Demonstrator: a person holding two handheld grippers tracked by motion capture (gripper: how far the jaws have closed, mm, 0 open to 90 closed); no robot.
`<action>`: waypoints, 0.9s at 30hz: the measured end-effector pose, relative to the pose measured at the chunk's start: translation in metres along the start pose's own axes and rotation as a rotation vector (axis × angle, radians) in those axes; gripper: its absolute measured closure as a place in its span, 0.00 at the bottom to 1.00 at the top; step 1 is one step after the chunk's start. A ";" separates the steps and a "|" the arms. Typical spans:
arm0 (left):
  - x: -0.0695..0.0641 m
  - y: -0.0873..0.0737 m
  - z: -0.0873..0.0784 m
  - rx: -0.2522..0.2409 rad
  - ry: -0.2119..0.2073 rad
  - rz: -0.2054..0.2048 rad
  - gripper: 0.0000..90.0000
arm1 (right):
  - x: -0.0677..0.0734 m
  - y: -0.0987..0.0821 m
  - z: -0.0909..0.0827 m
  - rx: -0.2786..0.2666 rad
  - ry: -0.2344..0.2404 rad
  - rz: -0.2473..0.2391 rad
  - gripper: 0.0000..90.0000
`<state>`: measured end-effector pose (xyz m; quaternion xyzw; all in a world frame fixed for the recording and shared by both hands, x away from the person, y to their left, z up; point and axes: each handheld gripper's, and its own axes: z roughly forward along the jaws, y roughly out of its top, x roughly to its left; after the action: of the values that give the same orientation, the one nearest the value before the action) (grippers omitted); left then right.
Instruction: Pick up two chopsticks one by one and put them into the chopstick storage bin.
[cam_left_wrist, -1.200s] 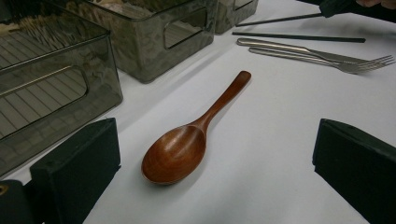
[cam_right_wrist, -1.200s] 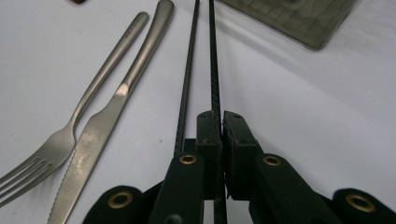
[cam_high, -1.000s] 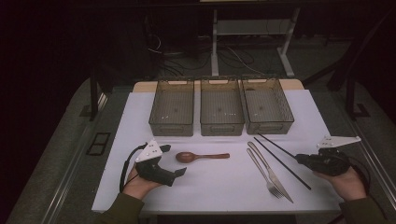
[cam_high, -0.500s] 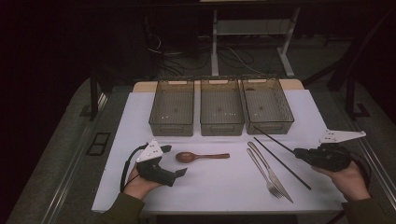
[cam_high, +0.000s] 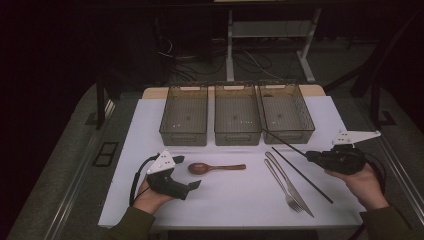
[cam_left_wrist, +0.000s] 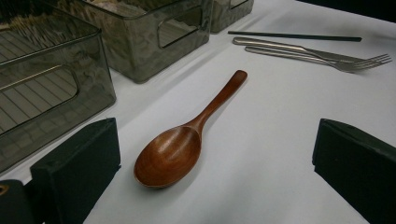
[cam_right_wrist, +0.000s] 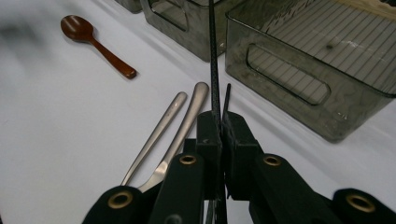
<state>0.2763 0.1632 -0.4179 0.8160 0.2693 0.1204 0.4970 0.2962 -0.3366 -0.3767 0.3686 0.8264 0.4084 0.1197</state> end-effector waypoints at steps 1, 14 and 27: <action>0.000 0.000 0.000 -0.002 -0.001 -0.002 0.00 | 0.000 0.000 0.000 0.000 0.000 0.000 0.94; -0.002 0.001 0.003 -0.001 -0.012 0.006 0.01 | 0.005 0.024 0.022 0.008 0.018 -0.039 0.94; -0.002 0.000 0.004 0.005 -0.014 0.009 0.01 | 0.007 0.044 0.040 0.007 0.028 -0.058 0.94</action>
<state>0.2771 0.1589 -0.4195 0.8193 0.2625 0.1160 0.4964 0.3334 -0.2910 -0.3682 0.3391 0.8398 0.4069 0.1189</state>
